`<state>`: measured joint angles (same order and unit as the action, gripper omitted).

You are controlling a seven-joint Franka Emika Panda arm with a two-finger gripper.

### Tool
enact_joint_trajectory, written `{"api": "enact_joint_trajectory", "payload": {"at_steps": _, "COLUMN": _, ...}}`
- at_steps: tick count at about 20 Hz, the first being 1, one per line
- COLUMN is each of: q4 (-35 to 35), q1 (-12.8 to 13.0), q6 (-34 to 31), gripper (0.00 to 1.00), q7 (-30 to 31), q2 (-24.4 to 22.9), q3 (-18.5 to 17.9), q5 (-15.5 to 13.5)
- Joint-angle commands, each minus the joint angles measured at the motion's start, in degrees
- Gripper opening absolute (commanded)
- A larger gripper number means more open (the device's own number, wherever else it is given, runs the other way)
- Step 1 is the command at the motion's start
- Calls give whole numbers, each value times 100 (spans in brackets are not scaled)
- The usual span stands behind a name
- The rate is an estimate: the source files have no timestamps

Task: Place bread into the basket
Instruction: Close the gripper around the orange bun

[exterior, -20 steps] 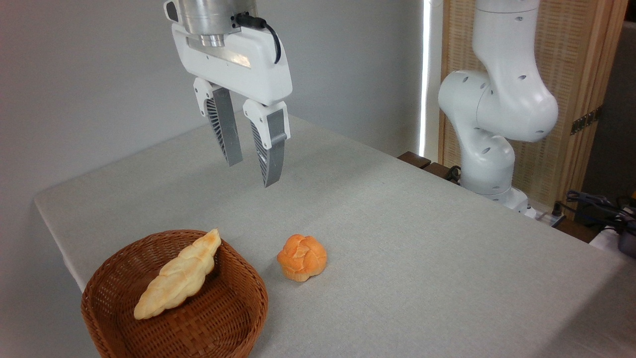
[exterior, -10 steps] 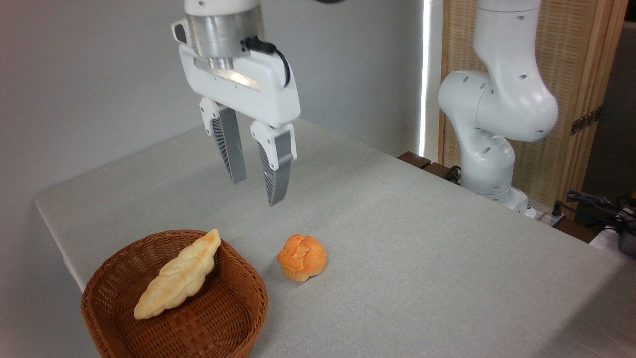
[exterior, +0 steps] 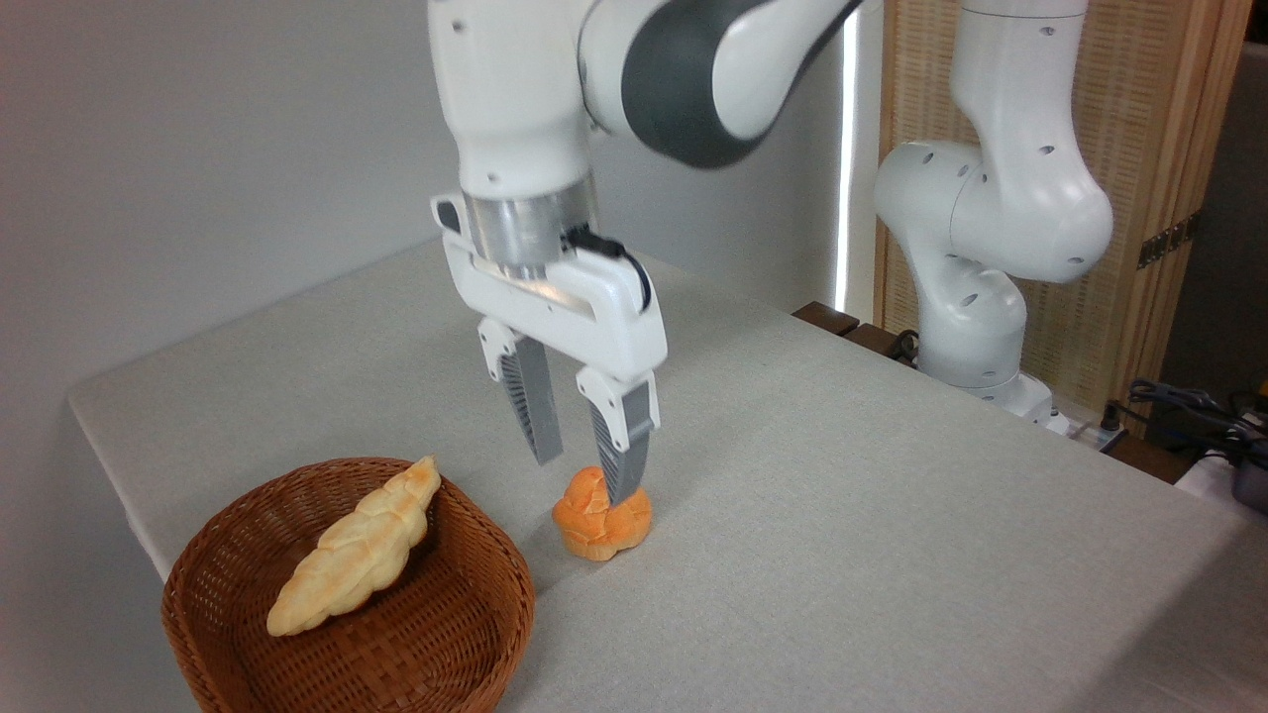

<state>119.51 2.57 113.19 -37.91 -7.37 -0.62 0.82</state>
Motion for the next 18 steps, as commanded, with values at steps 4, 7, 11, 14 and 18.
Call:
{"api": "enact_joint_trajectory", "payload": {"at_steps": 4, "q4": 643, "q1": 50, "q6": 485, "gripper": 100, "q7": -50, "q2": 51, "q3": -52, "q5": 50}}
{"api": "enact_joint_trajectory", "payload": {"at_steps": 7, "q4": 679, "q1": 59, "q6": 547, "gripper": 100, "q7": -41, "q2": 227, "q3": -35, "q5": -3}}
{"api": "enact_joint_trajectory", "payload": {"at_steps": 11, "q4": 705, "q1": 120, "q6": 652, "gripper": 89, "q7": -6, "q2": 456, "q3": 44, "q5": -21}}
{"api": "enact_joint_trajectory", "payload": {"at_steps": 14, "q4": 696, "q1": 120, "q6": 652, "gripper": 55, "q7": -15, "q2": 456, "q3": 44, "q5": -21}}
{"api": "enact_joint_trajectory", "payload": {"at_steps": 18, "q4": 696, "q1": 112, "q6": 705, "gripper": 41, "q7": -24, "q2": 500, "q3": 44, "q5": -108}}
